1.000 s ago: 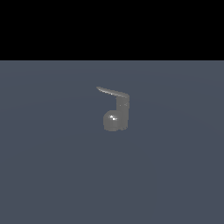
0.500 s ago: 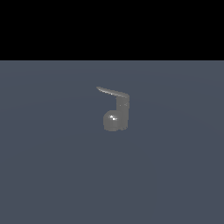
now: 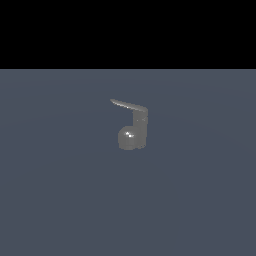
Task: Turn on the faucet by rotating a designated handle.
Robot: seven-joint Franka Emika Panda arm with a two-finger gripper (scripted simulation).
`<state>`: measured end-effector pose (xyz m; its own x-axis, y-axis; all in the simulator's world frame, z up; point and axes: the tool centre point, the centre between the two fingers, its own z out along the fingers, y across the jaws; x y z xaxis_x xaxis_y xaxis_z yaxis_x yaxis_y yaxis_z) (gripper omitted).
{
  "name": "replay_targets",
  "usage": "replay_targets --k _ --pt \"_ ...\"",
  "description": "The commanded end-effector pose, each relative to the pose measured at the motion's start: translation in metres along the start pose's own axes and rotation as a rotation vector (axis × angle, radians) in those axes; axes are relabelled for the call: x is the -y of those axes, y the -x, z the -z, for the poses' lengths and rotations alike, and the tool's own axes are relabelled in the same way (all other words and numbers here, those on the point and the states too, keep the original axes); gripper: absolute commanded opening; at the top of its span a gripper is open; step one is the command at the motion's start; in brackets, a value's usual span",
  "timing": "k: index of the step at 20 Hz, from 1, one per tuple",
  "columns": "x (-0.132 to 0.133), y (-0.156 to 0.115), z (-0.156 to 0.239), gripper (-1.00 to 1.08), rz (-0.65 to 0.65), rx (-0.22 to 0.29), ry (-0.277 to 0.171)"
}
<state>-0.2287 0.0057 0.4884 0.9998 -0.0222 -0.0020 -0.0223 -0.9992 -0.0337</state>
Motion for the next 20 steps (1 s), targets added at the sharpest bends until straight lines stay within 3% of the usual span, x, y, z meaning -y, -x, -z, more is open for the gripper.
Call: replay_targets --k 1,12,20 --pt "0.002 -0.010 -0.003 -1.00 -0.035 0.004 -0.015" --pt "0.012 -0.076 -0.031 -1.00 -0.296 0.043 -0.096" --pt "0.018 -0.129 -0.064 -1.00 -0.531 0.081 -0.130"
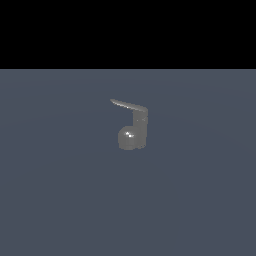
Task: Turn on the faucet by rotating a designated handle.
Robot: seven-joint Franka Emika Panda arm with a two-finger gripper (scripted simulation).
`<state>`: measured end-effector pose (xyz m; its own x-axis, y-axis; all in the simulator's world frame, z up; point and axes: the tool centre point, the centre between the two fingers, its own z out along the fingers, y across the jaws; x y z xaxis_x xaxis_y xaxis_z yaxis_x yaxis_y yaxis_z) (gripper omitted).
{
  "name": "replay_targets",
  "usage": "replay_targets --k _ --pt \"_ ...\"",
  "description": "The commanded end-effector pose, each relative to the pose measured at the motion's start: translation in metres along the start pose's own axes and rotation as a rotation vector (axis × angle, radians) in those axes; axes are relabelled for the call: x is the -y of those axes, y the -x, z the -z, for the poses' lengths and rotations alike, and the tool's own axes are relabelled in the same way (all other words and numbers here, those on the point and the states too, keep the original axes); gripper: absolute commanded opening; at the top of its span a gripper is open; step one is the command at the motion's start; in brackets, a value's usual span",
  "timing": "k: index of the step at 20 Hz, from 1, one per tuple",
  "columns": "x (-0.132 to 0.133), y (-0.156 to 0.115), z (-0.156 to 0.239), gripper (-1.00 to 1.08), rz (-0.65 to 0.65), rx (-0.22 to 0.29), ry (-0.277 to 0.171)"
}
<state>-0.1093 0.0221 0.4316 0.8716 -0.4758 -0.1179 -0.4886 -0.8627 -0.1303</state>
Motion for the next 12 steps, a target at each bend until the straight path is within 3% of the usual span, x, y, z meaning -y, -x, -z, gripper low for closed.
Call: replay_targets --k 1,12 --pt "0.008 -0.015 -0.011 -1.00 -0.077 0.009 -0.008" --pt "0.039 -0.077 -0.069 -1.00 -0.417 0.024 -0.011"
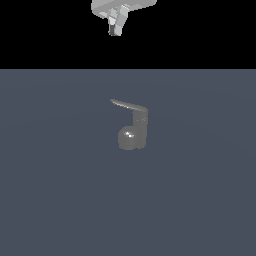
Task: Turn on the faucet by rotating a designated handle.
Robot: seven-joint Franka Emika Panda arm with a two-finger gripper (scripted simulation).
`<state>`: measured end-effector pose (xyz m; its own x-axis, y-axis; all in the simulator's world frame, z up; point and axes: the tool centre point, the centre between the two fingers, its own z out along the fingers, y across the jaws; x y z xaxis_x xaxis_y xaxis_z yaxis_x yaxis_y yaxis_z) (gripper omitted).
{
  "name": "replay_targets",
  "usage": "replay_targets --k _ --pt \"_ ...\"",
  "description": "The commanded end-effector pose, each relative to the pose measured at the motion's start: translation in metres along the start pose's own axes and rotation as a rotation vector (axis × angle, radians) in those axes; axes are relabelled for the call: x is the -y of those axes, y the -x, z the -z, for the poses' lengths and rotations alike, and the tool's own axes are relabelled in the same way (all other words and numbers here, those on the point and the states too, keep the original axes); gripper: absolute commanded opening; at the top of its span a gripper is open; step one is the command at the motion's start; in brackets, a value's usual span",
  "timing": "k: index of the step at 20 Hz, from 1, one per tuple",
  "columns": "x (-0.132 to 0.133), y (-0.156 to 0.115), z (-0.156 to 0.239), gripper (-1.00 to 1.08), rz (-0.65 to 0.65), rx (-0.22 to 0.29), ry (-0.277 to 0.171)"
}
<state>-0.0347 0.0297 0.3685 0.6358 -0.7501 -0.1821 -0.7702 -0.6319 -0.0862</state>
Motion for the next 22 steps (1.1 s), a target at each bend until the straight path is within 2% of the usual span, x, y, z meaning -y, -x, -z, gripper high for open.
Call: replay_targets --k 1,11,22 --pt "0.011 -0.011 -0.014 -1.00 -0.080 -0.002 0.001" --pt "0.046 -0.054 -0.076 -1.00 -0.388 -0.039 0.013" --pt "0.073 -0.097 -0.144 -1.00 -0.699 -0.131 0.016"
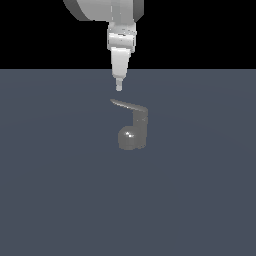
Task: Turn on the faucet by rotating a designated handle.
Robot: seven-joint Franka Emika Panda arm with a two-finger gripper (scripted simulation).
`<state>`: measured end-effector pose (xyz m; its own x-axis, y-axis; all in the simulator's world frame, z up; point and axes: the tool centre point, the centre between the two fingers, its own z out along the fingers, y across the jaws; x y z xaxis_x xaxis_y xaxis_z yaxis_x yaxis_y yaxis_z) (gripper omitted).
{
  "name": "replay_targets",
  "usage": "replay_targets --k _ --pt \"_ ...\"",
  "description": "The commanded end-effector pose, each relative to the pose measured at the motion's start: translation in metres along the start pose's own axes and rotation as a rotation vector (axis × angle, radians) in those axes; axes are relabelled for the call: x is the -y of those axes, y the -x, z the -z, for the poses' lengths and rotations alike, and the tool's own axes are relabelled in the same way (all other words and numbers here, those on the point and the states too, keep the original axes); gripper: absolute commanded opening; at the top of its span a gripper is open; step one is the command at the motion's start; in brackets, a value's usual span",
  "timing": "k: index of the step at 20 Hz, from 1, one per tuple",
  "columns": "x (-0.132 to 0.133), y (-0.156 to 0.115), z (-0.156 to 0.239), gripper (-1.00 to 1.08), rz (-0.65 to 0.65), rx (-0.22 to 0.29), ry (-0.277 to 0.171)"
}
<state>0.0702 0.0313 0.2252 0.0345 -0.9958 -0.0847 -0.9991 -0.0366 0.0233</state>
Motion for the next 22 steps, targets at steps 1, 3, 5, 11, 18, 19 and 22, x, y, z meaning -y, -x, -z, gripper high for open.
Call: replay_targets --k 1,3,5,11,18,19,22 --pt "0.009 -0.002 -0.014 -1.00 -0.062 -0.021 -0.007" --pt "0.014 -0.004 -0.023 -1.00 -0.101 -0.036 -0.012" --pt "0.019 -0.005 -0.031 -1.00 -0.135 -0.048 -0.017" --pt "0.027 -0.007 -0.047 -1.00 -0.200 -0.075 -0.029" --pt "0.029 -0.008 -0.051 -1.00 -0.217 -0.082 -0.033" --pt "0.029 -0.008 -0.051 -1.00 -0.217 -0.082 -0.033" --pt "0.024 -0.006 -0.051 -1.00 -0.216 -0.082 -0.032"
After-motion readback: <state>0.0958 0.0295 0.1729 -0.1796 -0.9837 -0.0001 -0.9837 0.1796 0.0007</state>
